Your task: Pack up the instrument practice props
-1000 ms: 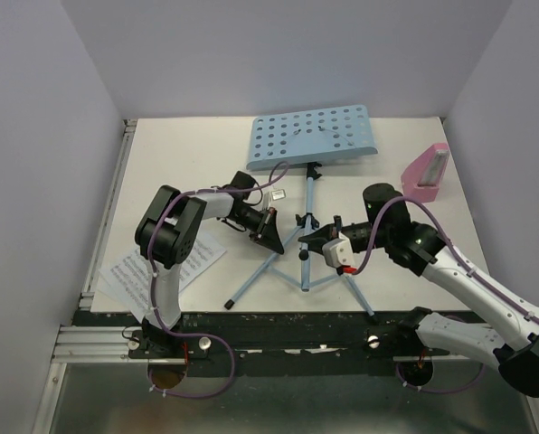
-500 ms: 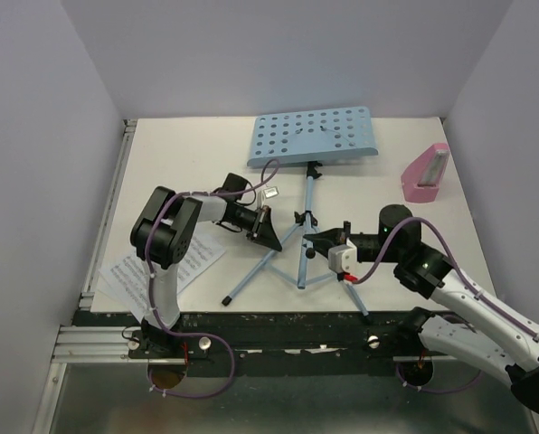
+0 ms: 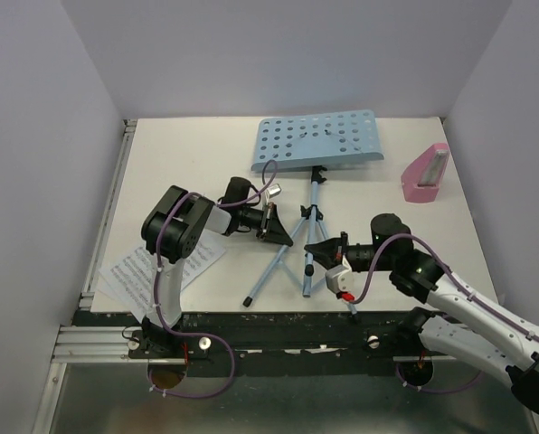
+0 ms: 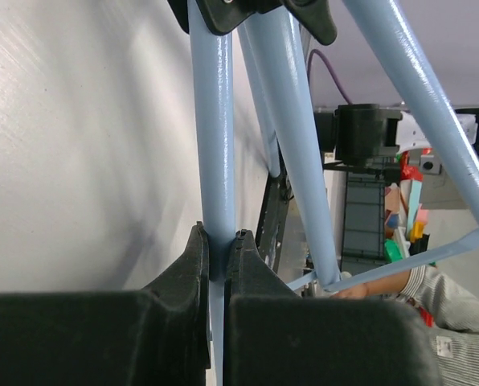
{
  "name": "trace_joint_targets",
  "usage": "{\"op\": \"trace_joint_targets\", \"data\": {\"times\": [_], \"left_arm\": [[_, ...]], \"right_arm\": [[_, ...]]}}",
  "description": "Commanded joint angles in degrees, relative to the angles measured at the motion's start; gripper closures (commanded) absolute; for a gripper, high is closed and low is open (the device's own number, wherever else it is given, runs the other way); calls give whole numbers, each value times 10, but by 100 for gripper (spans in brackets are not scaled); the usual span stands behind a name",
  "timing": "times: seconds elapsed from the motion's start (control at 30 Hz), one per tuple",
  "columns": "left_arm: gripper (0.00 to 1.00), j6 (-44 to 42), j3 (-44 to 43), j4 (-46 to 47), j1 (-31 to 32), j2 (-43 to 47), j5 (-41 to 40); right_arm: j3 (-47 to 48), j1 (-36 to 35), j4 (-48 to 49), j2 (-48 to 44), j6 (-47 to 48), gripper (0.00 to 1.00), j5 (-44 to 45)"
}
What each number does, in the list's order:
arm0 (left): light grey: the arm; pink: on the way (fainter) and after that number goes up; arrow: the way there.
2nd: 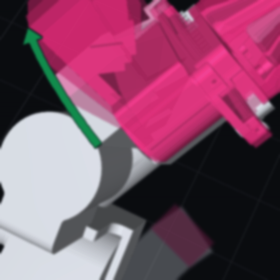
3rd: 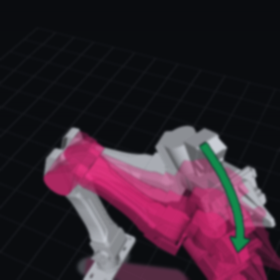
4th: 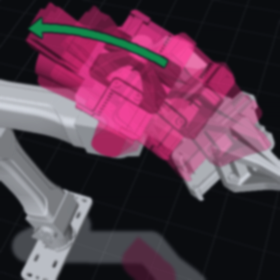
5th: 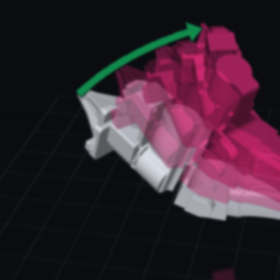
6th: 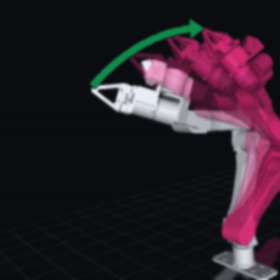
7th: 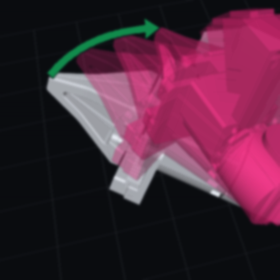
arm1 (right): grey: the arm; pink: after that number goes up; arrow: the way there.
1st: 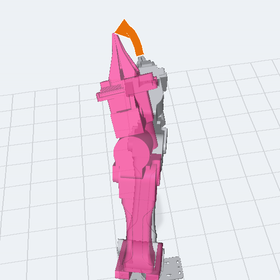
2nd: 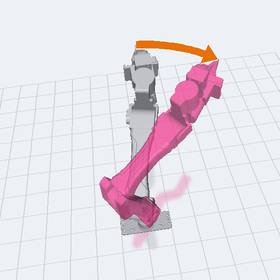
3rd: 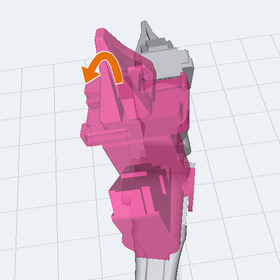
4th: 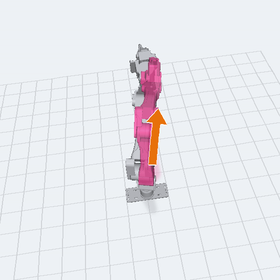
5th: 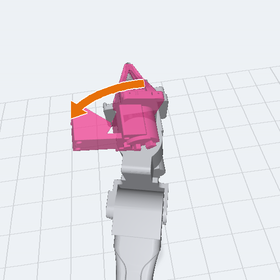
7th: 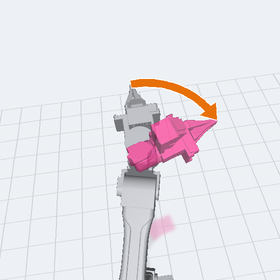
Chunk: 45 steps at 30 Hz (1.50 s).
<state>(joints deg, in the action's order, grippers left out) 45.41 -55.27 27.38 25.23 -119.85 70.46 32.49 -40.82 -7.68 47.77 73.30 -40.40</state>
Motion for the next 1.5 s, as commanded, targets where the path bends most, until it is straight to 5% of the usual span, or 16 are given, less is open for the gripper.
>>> {"op": "trace_joint_targets", "data": {"times": [0.0,0.2,0.23,0.33,0.5,0.87,1.03,1.33,1.47], "left_arm": [[100,93,-15,176,11,23,130],[100,136,-9,232,9,17,134],[100,134,-9,230,7,20,134],[100,104,-8,192,3,30,131],[100,55,-7,136,0,41,116],[100,11,-19,71,-4,44,106],[100,-16,-23,35,-3,48,92],[100,-80,-26,-49,-1,61,58],[100,-110,-25,-80,2,81,45]], "right_arm": [[-27,0,-200,43,12,100,25],[-11,0,-251,64,21,100,37],[-4,0,-255,63,15,95,50],[36,0,-316,57,4,58,88],[122,18,-509,15,1,33,112],[237,116,-640,-21,-3,25,32],[279,138,-466,32,-307,20,82],[334,223,-276,223,-839,19,36],[345,223,-259,288,-948,15,66]]}}
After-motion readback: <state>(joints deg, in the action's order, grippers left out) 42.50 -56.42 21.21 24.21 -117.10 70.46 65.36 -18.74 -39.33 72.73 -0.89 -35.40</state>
